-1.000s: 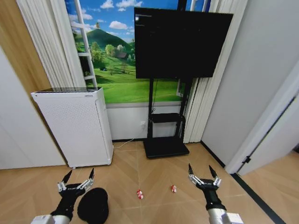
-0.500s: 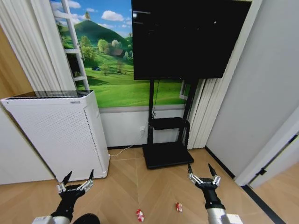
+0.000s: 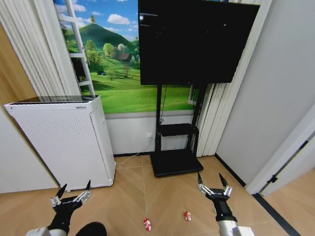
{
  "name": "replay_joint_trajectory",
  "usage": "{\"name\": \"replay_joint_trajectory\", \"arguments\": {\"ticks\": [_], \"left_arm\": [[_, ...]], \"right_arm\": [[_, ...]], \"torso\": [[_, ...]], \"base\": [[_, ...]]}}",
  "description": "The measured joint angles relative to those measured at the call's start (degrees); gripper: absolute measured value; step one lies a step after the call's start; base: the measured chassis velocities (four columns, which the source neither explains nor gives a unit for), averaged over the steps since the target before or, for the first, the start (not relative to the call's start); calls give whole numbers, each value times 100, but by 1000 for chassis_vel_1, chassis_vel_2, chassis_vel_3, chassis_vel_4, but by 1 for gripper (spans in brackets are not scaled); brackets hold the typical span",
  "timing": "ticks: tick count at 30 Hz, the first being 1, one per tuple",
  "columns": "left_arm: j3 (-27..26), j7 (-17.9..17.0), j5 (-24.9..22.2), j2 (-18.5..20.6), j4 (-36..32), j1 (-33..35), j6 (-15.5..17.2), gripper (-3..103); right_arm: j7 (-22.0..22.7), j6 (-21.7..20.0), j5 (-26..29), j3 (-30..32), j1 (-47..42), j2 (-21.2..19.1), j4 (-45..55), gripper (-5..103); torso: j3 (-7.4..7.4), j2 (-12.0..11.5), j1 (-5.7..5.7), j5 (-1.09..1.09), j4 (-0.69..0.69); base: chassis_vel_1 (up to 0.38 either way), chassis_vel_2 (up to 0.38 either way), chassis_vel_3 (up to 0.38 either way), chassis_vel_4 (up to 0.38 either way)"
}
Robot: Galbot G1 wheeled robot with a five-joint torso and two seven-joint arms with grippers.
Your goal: Pick up the trash bin and place the garbage on the floor into it.
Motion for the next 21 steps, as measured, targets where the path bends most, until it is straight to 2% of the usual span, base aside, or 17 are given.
{"name": "replay_joint_trajectory", "arguments": {"ticks": [3, 5, 16, 21], "left_arm": [[30, -42, 308, -26, 45, -1, -84, 97], [32, -40, 353, -26, 64, -1, -116, 99], [23, 76, 346, 4, 86, 3, -206, 100], [43, 119, 341, 4, 88, -9, -236, 100]], "right_arm": [[15, 0, 2, 5, 8, -10, -12, 100], [16, 0, 2, 5, 14, -12, -20, 100], [9, 58, -9, -20, 47, 45, -95, 100], [6, 80, -12, -10, 48, 46, -101, 100]], "torso": [[0, 0, -1, 0, 1], [0, 0, -1, 0, 1], [-7, -13, -5, 0, 0], [-63, -113, -49, 0, 0]], "base": [[0, 0, 0, 0], [0, 0, 0, 0], [0, 0, 0, 0], [0, 0, 0, 0]]}}
